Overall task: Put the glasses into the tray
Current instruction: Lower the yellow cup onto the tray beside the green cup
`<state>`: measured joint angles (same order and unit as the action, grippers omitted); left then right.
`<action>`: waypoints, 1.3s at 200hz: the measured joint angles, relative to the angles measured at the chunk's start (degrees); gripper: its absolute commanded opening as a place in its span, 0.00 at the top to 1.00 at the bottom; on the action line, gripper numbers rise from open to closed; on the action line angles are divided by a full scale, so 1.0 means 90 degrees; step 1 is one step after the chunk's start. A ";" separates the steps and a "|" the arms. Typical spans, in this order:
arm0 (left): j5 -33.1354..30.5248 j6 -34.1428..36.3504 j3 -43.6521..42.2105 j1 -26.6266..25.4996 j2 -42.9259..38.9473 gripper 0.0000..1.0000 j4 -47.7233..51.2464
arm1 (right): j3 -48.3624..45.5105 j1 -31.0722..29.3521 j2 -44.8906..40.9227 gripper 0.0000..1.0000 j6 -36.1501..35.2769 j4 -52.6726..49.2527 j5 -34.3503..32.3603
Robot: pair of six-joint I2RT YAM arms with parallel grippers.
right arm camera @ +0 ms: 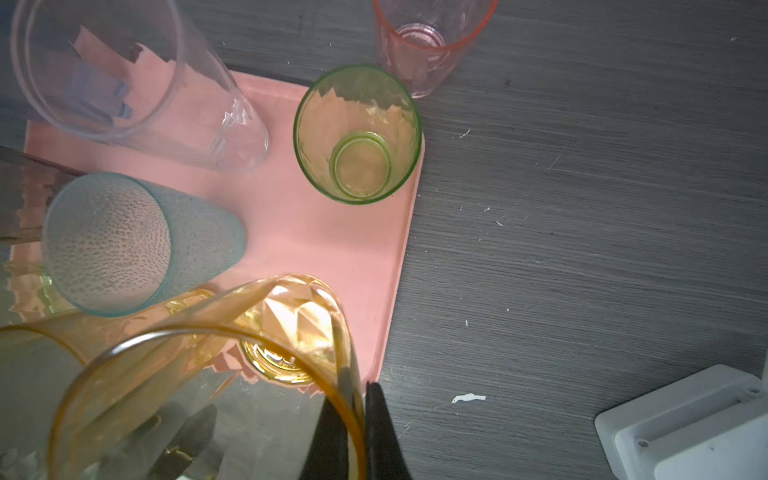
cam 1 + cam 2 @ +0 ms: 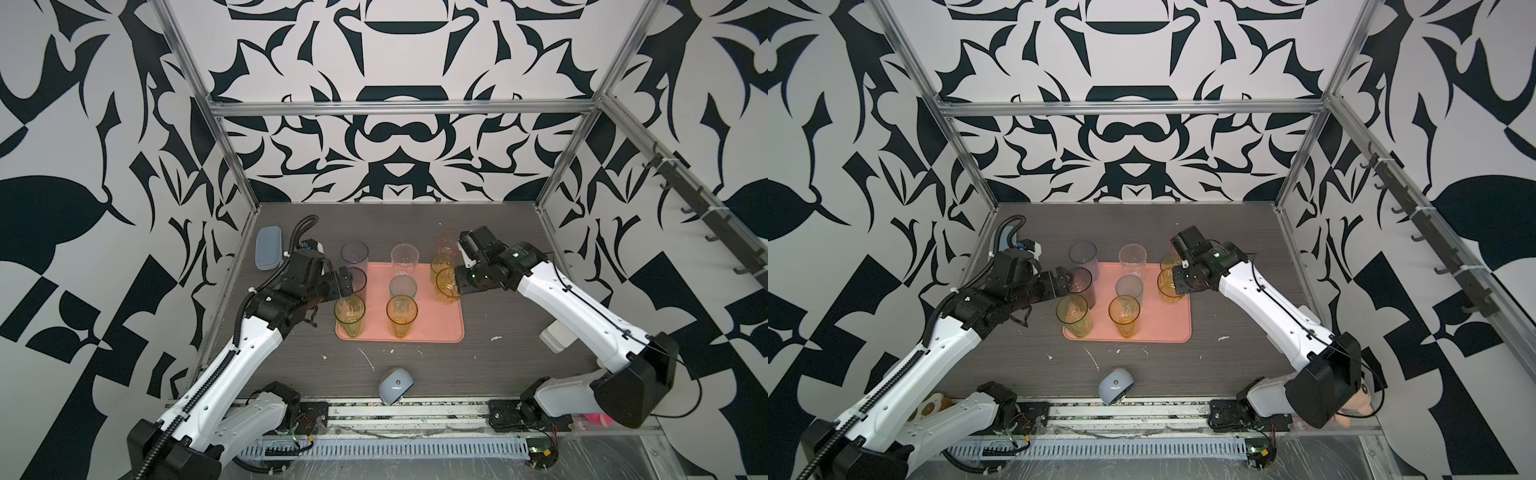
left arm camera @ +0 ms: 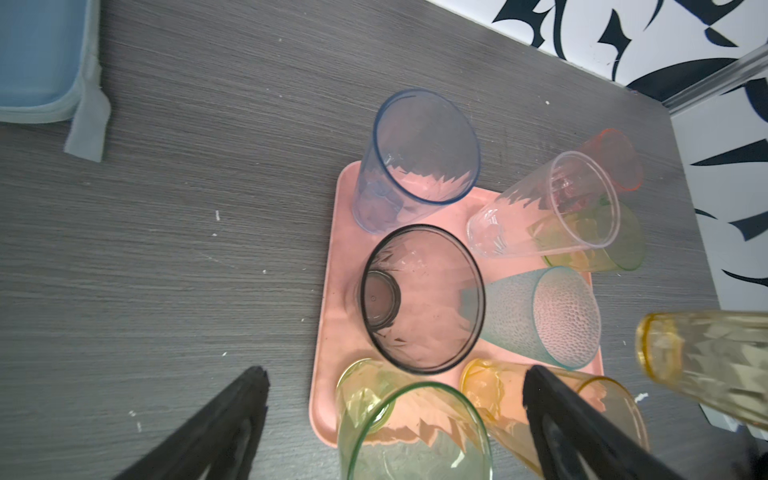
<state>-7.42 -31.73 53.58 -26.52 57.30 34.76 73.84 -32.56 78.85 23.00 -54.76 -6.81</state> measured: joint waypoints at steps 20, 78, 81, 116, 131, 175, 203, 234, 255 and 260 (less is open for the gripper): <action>0.0121 0.0000 0.0007 0.0000 0.0078 0.00 -0.0032 | -0.0318 -0.0027 -0.0073 1.00 0.0112 0.0187 0.0000; 0.0342 0.0002 0.0024 0.0000 0.0155 0.01 -0.0124 | -0.0906 -0.0032 -0.0158 1.00 0.0296 0.0755 -0.0039; 0.0352 0.0002 0.0032 0.0000 0.0155 0.00 -0.0126 | -0.0920 -0.0032 -0.0155 1.00 0.0296 0.0784 -0.0041; 0.0410 0.0005 0.0104 0.0000 0.0153 0.00 -0.0160 | -0.1061 -0.0032 -0.0036 1.00 0.0287 0.1054 -0.0107; 0.0420 0.0005 0.0104 0.0000 0.0153 0.01 -0.0170 | -0.1086 -0.0032 0.0087 1.00 0.0282 0.1171 -0.0129; 0.0423 0.0007 0.0104 0.0000 0.0153 0.00 -0.0170 | -0.1197 -0.0027 0.0515 1.00 0.0279 0.1430 -0.0189; 0.0423 0.0010 0.0104 0.0000 0.0153 0.01 -0.0170 | -0.1253 0.0012 0.0714 1.00 0.0279 0.1557 -0.0248; 0.0423 0.0015 0.0104 0.0000 0.0153 0.01 -0.0170 | -0.1328 0.0073 0.0794 1.00 0.0282 0.1664 -0.0272; 0.0423 0.0019 0.0104 0.0000 0.0153 0.01 -0.0170 | -0.1370 0.0119 0.0850 1.00 0.0282 0.1736 -0.0277; 0.0423 0.0019 0.0104 0.0000 0.0153 0.00 -0.0170 | -0.1372 0.0129 0.0872 1.00 0.0282 0.1741 -0.0277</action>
<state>-3.62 -31.55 54.52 -26.52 58.67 33.23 61.49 -31.40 86.70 25.54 -39.09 -9.30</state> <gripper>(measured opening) 0.994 0.050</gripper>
